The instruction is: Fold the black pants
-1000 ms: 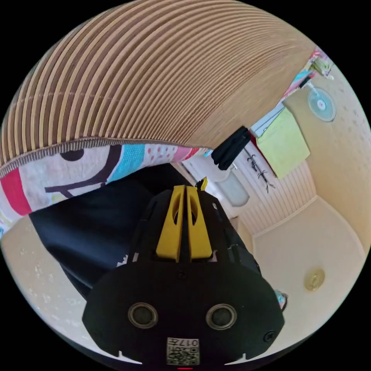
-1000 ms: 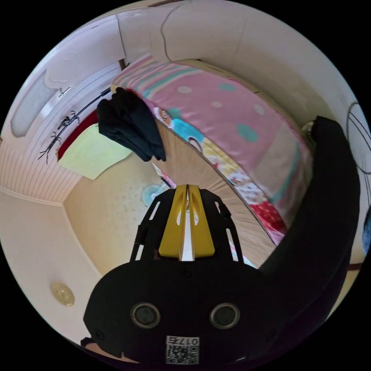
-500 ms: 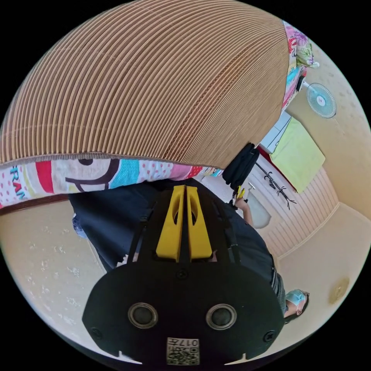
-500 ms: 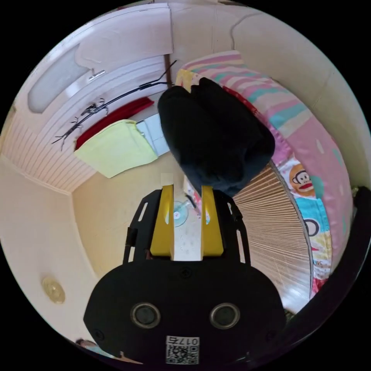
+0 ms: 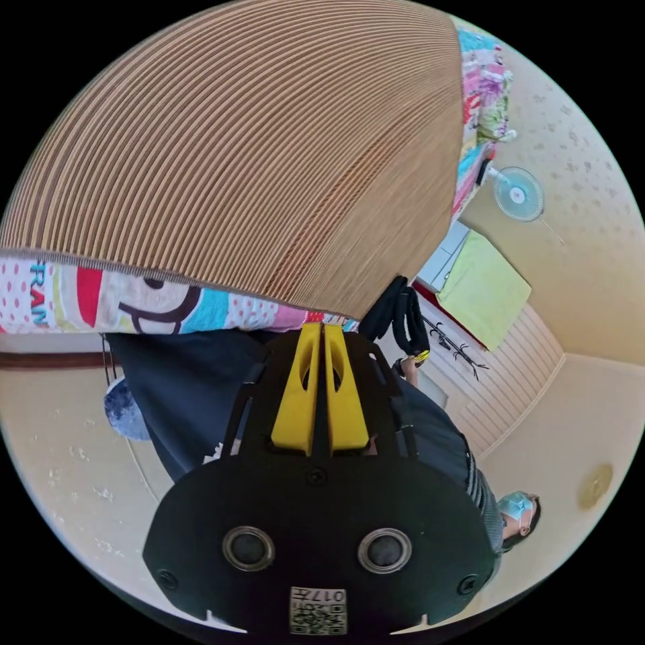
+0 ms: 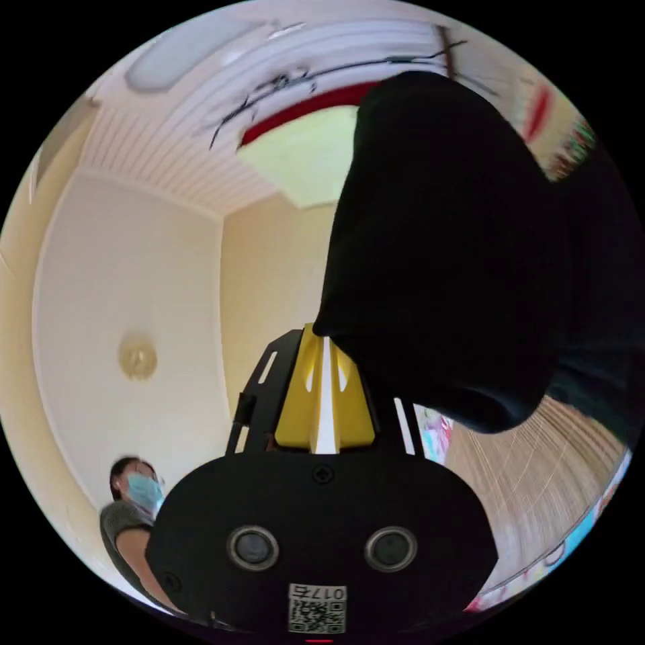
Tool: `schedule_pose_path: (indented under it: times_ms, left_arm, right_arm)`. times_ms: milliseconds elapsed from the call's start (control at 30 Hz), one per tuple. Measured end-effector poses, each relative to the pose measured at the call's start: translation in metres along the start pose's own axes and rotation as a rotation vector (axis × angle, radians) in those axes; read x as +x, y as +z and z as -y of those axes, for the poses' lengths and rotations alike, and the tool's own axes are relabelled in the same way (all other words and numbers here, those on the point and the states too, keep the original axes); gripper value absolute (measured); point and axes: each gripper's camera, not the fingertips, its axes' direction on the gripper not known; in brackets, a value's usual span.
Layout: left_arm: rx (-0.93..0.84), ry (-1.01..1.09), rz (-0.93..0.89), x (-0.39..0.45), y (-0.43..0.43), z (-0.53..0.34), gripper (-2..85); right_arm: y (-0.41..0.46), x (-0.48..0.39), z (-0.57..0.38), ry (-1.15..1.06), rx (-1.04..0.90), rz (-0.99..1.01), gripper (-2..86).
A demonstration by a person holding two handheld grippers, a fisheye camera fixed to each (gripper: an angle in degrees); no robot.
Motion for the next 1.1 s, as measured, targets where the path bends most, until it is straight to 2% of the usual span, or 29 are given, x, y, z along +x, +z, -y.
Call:
schedule_pose_path:
  times_ms: [133, 200, 333, 433, 567, 633, 700, 733, 800, 833, 900, 933, 1000, 1033, 1100]
  left_arm:
    - [-0.002, 0.134, 0.034, 0.029, 0.009, 0.017, -1.0]
    - [-0.033, 0.226, 0.037, 0.053, 0.022, 0.028, -0.9]
    - [-0.095, 0.401, 0.047, 0.094, 0.047, 0.037, -0.4]
    - [-0.153, 0.559, 0.064, 0.13, 0.071, 0.035, 2.3]
    - [-0.232, 0.792, 0.015, 0.186, 0.101, 0.016, 7.8]
    - [-0.269, 0.882, -0.043, 0.211, 0.112, 0.004, 9.8]
    - [-0.337, 0.922, -0.182, 0.238, 0.126, -0.008, 14.3]
    - [-0.363, 0.92, -0.241, 0.243, 0.131, -0.01, 15.5]
    - [-0.503, 0.824, -0.496, 0.25, 0.162, -0.017, 18.7]
    - [-0.533, 0.778, -0.561, 0.249, 0.172, -0.018, 18.8]
    - [-0.661, 0.569, -0.828, 0.235, 0.215, -0.023, 18.4]
    - [-0.665, 0.519, -0.888, 0.229, 0.222, -0.022, 18.0]
    - [-0.558, 0.41, -0.999, 0.204, 0.227, -0.016, 10.7]
    - [-0.531, 0.43, -1.011, 0.202, 0.222, -0.014, 8.8]
    - [-0.38, 0.602, -0.994, 0.209, 0.187, -0.011, 5.5]
  right_arm:
    - [0.062, -0.074, -0.018, -0.241, -0.263, -0.018, 0.1]
    - [0.1, -0.135, -0.048, -0.453, -0.428, -0.047, 0.1]
    - [0.138, -0.211, -0.105, -0.693, -0.602, 0.026, 0.2]
    - [0.155, -0.257, -0.158, -0.816, -0.723, 0.177, 0.1]
    - [0.155, -0.297, -0.234, -0.927, -0.866, 0.588, 0.1]
    - [0.152, -0.302, -0.264, -0.922, -0.884, 0.792, 0.1]
    - [0.155, -0.293, -0.302, -0.835, -0.886, 1.038, 0.1]
    - [0.157, -0.289, -0.313, -0.809, -0.887, 1.095, 0.1]
    - [0.169, -0.268, -0.362, -0.696, -0.904, 1.333, 0.1]
    - [0.172, -0.261, -0.376, -0.661, -0.909, 1.397, 0.1]
    - [0.186, -0.235, -0.44, -0.51, -0.898, 1.625, 0.1]
    - [0.189, -0.228, -0.455, -0.474, -0.885, 1.674, 0.1]
    - [0.201, -0.205, -0.51, -0.312, -0.847, 1.803, 0.1]
    - [0.203, -0.2, -0.522, -0.285, -0.852, 1.798, 0.1]
    - [0.202, -0.188, -0.555, -0.263, -0.91, 1.694, 0.1]
